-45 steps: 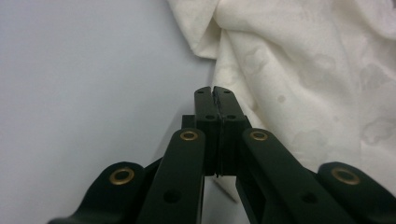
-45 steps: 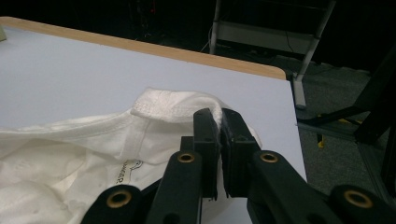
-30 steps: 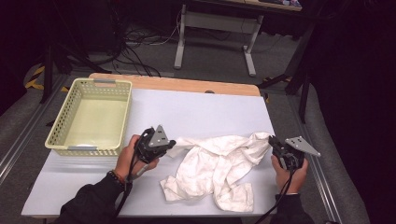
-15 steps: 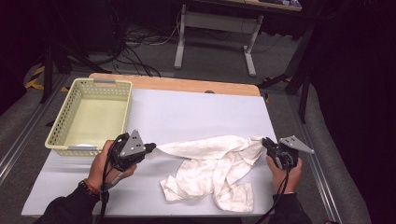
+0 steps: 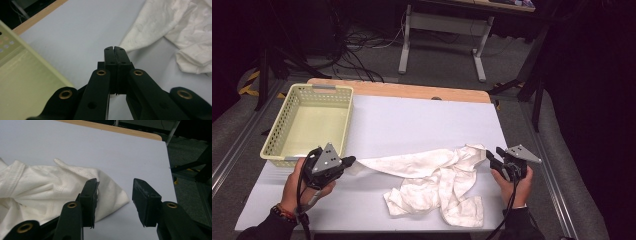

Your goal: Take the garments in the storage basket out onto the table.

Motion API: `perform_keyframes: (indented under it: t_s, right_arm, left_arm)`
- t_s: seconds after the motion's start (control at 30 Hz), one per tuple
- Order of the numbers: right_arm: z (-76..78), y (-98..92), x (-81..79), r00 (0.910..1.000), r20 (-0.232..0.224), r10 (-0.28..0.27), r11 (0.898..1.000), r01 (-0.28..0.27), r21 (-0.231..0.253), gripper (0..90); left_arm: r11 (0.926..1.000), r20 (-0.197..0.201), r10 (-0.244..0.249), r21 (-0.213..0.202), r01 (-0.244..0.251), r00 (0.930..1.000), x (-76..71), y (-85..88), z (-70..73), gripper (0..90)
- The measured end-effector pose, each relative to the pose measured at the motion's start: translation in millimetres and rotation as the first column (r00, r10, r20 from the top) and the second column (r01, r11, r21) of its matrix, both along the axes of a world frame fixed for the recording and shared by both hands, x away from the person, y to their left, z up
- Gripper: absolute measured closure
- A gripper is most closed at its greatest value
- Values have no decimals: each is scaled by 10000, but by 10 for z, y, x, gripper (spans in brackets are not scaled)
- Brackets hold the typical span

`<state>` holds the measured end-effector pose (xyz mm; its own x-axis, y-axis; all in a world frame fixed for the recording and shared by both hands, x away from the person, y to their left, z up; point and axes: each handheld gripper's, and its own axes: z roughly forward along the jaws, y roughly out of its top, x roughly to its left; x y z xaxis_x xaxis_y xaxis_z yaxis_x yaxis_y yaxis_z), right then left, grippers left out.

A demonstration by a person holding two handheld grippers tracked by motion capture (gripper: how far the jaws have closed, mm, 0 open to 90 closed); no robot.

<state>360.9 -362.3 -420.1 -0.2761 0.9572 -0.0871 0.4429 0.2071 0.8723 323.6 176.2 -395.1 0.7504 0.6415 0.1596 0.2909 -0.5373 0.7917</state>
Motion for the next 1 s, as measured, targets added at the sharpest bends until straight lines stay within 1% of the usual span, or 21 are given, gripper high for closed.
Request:
perform_keyframes:
  t_s: [0.13,0.17,0.2,0.27,0.33,0.37,0.4,0.47,0.5,0.53,0.57,0.6,0.63,0.67,0.7,0.73,0.77,0.8,0.83,0.9,1.0]
  right_arm:
    - [35,43,-36,9997,-33,244,9996,-245,-111,533]
    - [67,92,-97,9985,43,553,9984,-552,-129,513]
    - [67,92,-97,9985,43,553,9984,-552,-129,513]
    - [76,170,-194,9943,-44,1068,9940,-1069,-217,505]
    - [63,229,-261,9865,-281,1612,9865,-1619,-245,505]
    - [63,229,-261,9865,-281,1612,9865,-1619,-245,505]
    - [32,288,-317,9756,-563,2121,9764,-2139,-282,505]
    - [-5,349,-356,9610,-1034,2564,9640,-2621,-455,504]
    - [-5,349,-356,9610,-1034,2564,9640,-2621,-455,504]
    - [-59,390,-378,9480,-1485,2813,9554,-2913,-494,488]
    - [-59,390,-378,9480,-1485,2813,9554,-2913,-494,488]
    - [-112,409,-370,9397,-1883,2853,9534,-2983,-442,461]
    - [-112,409,-370,9397,-1883,2853,9534,-2983,-442,461]
    - [-169,422,-351,9349,-2209,2777,9544,-2948,-478,451]
    - [-195,424,-336,9350,-2296,2704,9567,-2876,-444,444]
    - [-217,418,-316,9351,-2407,2600,9601,-2770,-390,438]
    - [-217,418,-316,9351,-2407,2600,9601,-2770,-390,438]
    - [-257,397,-285,9354,-2577,2419,9666,-2556,-202,436]
    - [-257,397,-285,9354,-2577,2419,9666,-2556,-202,436]
    - [-315,364,-252,9330,-2801,2262,9714,-2375,-67,469]
    - [-313,359,-248,9366,-2760,2160,9736,-2279,-112,522]
  left_arm:
    - [10000,-88,56,-32,-56,9999,-24,52,-32,900]
    - [10000,-70,41,-21,-41,10000,-33,60,-42,899]
    - [10000,-69,30,17,-29,10000,-37,61,-46,899]
    - [10000,-107,-58,57,59,9999,-42,51,-62,898]
    - [9998,-160,-146,113,148,9998,-42,10,-88,875]
    - [9998,-160,-146,113,148,9998,-42,10,-88,860]
    - [9992,-140,-369,155,371,9992,-52,-43,-100,852]
    - [9984,-94,-522,196,524,9986,-61,-82,-102,828]
    - [9969,-50,-772,134,772,9970,-75,-133,-108,828]
    - [9915,-1,-1284,195,1284,9917,-96,-270,-126,799]
    - [9915,-1,-1284,195,1284,9917,-96,-270,-126,777]
    - [9820,-60,-1854,345,1855,9826,-112,-447,-162,746]
    - [9820,-60,-1854,345,1855,9826,-112,-447,-162,730]
    - [9686,-149,-2335,837,2339,9722,-112,-641,-207,697]
    - [9686,-149,-2335,837,2339,9722,-112,-641,-207,671]
    - [9532,-267,-2741,1249,2752,9613,-110,-818,-268,650]
    - [9532,-267,-2741,1249,2752,9613,-110,-818,-268,629]
    - [9463,-428,-2827,1510,2859,9583,-85,-962,-331,581]
    - [9463,-428,-2827,1510,2859,9583,-85,-962,-331,566]
    - [9321,-630,-3083,1794,3147,9492,-21,-1124,-395,567]
    - [9282,-741,-3145,1847,3229,9464,52,-1202,-425,588]
